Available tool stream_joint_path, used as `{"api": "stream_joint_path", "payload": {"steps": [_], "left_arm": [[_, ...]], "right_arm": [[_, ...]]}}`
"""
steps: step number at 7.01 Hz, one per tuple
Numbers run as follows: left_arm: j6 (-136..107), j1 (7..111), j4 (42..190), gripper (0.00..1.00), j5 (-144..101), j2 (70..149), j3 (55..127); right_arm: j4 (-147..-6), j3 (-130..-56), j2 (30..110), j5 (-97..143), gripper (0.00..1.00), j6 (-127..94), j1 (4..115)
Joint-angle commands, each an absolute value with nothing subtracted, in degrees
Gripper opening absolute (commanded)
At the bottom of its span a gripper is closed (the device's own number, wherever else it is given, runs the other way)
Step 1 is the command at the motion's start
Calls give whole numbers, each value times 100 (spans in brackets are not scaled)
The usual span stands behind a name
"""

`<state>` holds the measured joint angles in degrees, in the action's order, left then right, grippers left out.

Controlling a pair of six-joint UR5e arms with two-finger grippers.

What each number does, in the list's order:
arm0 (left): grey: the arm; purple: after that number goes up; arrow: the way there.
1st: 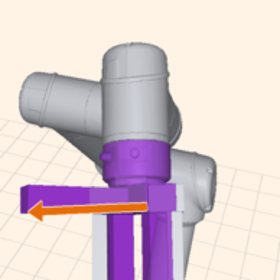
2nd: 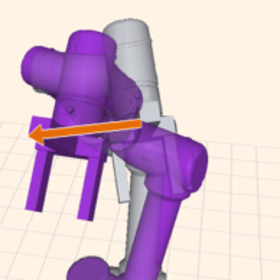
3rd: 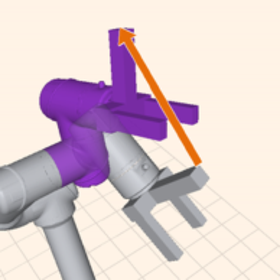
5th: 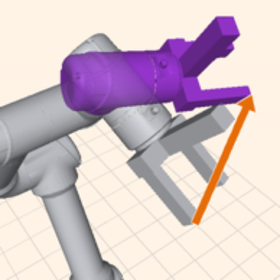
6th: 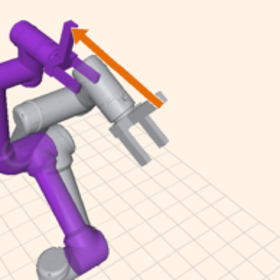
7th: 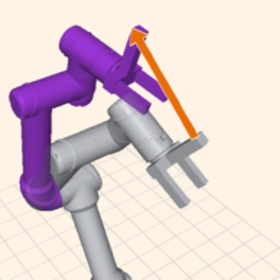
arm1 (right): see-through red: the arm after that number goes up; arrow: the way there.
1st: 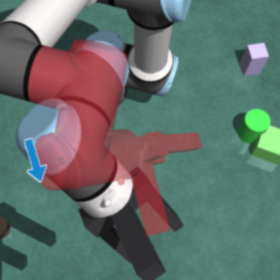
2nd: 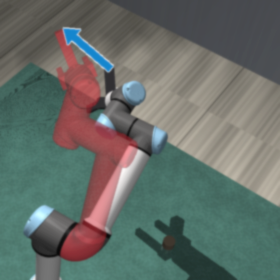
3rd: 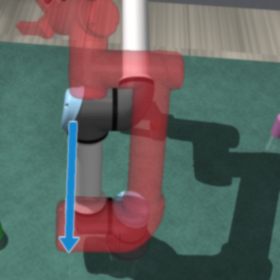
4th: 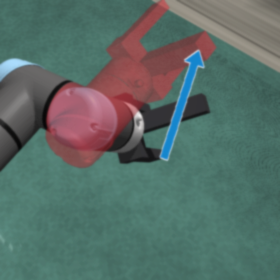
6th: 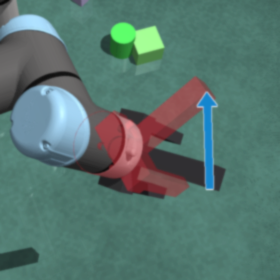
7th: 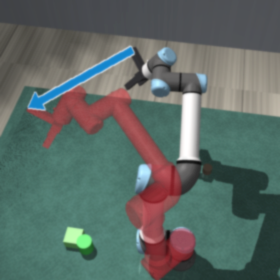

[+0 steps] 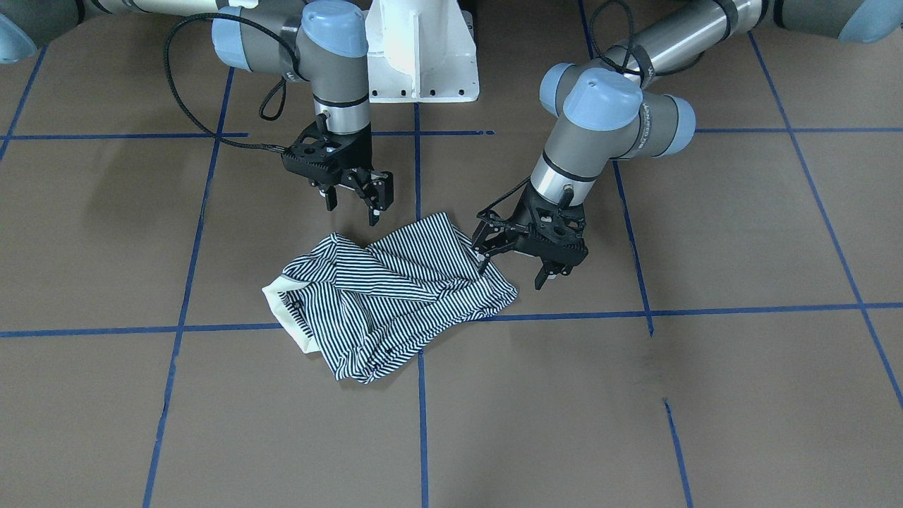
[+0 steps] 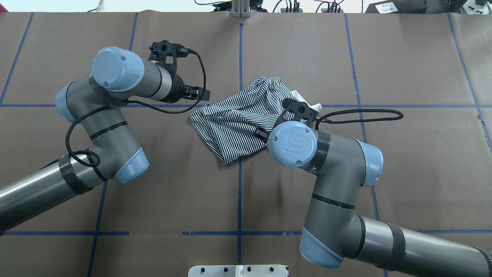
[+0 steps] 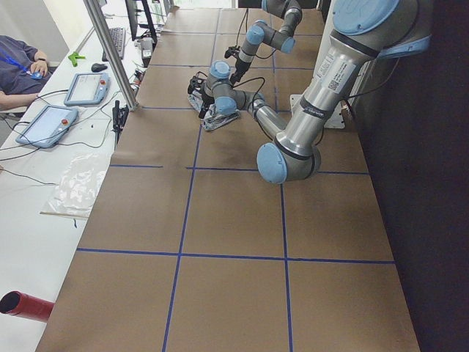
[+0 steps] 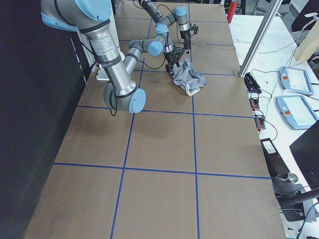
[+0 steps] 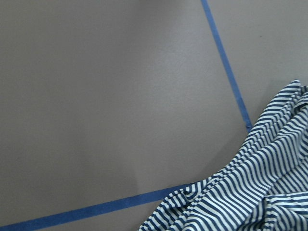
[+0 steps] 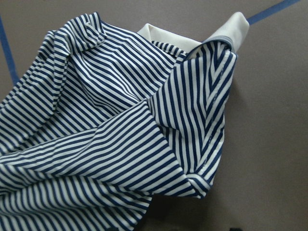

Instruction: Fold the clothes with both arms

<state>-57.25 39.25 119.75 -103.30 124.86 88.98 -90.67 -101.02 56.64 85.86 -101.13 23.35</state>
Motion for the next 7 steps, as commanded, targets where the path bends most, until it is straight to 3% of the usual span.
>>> {"api": "stream_joint_path", "payload": {"steps": [1,3,4,5,7], "left_arm": [[-5756,3781,11962,100,-10013,12481,9069],[-5880,3692,11953,100,-9844,12472,9114],[-5906,3683,11953,100,-9739,12472,9123],[-5915,3683,11953,100,-9738,12480,9123],[-5950,3683,11953,100,-9747,12480,9123]], "right_arm": [[-8991,-9661,5678,8464,73,-9350,2451],[-8895,-9475,5573,8507,68,-7971,2601],[-8842,-9475,5503,8499,60,-7667,2602],[-8842,-9466,5476,8499,27,-7673,2602],[-8894,-9457,5484,8517,11,-7603,2602]]}}
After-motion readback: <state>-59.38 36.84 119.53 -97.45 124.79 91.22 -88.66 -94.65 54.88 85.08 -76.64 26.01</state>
